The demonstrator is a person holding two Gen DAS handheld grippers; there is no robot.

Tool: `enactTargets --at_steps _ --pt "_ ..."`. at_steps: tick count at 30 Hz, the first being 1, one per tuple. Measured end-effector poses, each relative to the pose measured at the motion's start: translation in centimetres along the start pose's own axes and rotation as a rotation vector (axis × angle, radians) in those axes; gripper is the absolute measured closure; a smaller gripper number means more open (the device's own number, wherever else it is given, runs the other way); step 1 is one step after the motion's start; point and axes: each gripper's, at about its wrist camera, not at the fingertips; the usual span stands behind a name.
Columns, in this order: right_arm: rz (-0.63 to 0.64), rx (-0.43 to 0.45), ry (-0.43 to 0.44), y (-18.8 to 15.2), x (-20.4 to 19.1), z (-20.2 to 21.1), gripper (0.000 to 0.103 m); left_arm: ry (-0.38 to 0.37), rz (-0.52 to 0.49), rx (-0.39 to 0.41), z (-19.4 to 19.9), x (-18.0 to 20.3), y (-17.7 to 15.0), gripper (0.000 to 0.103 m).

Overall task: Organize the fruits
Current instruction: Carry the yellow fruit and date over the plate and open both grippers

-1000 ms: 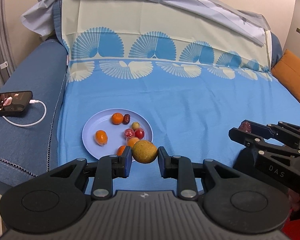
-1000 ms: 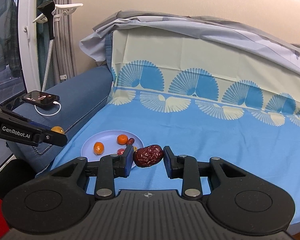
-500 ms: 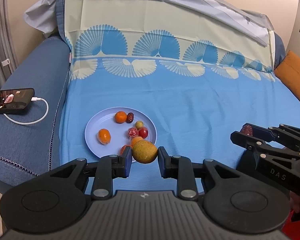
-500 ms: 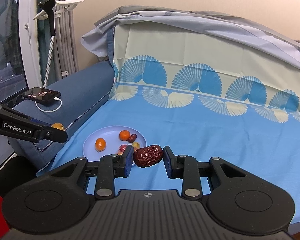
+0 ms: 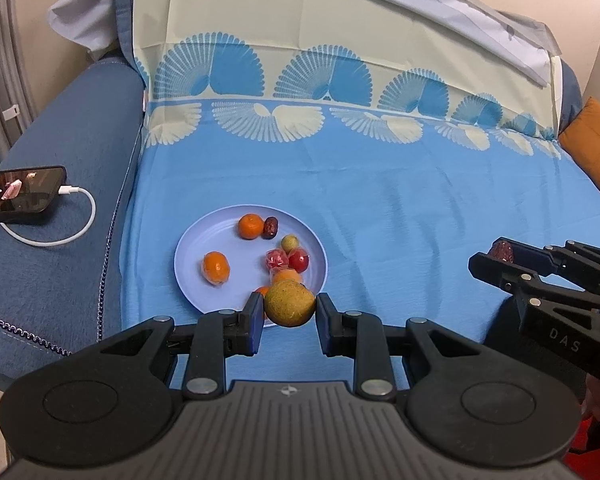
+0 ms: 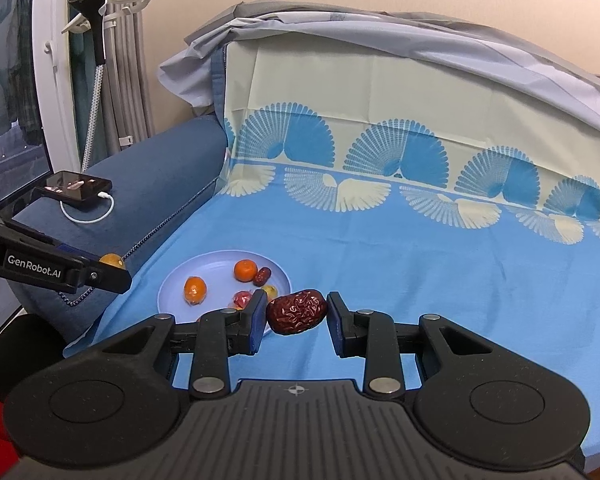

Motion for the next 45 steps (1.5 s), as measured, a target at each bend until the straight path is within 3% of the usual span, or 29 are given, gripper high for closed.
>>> enactTargets --at_steps 18,29,45 --pt "0.032 -0.075 0.105 1.5 -1.0 -6.2 0.069 0.075 0.061 -0.043 -4.8 -3.0 3.2 0.073" --pt "0.080 -0.146 0.176 2.4 -3.6 -14.3 0.069 0.149 0.077 -0.130 -11.5 -4.5 5.8 0.073" --pt "0.110 -0.222 0.202 1.9 -3.0 -22.5 0.069 0.208 0.081 -0.209 -19.0 -6.3 8.1 0.073"
Point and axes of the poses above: each gripper's, at about its wrist camera, not at the fingertips, and z roughly against the way its jaws point, x to its right, y to its top, and after that the axes turned 5 degrees about z, right-handed
